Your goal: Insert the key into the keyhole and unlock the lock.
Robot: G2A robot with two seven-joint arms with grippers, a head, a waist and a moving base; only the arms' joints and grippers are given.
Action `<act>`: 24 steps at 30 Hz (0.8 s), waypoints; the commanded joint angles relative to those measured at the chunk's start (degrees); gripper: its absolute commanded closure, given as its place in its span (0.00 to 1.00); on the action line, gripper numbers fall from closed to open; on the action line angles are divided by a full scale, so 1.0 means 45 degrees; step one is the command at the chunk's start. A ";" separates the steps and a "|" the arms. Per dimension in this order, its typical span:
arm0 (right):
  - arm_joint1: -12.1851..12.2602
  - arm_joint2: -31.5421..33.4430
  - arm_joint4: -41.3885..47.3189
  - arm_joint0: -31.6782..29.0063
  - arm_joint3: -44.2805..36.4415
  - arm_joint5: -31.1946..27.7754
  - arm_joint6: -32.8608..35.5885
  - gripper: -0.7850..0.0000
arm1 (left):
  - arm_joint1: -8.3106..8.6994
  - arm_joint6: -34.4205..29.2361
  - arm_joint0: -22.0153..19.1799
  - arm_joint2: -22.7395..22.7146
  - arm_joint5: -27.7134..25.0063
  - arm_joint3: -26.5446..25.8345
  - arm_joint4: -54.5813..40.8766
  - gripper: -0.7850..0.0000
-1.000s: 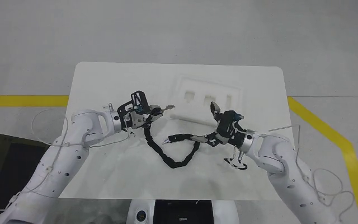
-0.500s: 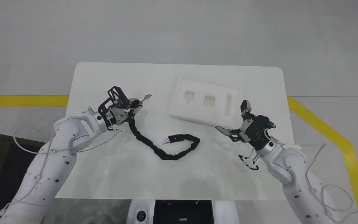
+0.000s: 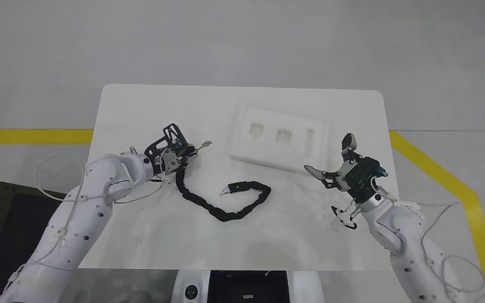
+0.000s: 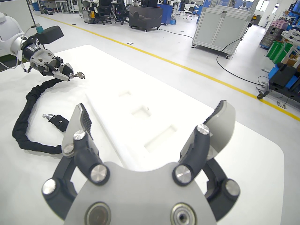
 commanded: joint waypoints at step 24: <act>0.0000 0.0000 0.0000 0.0000 -0.0001 0.0000 0.0000 0.00 | 0.0230 0.5396 0.2351 -0.3037 0.2380 -0.1568 0.1463 0.00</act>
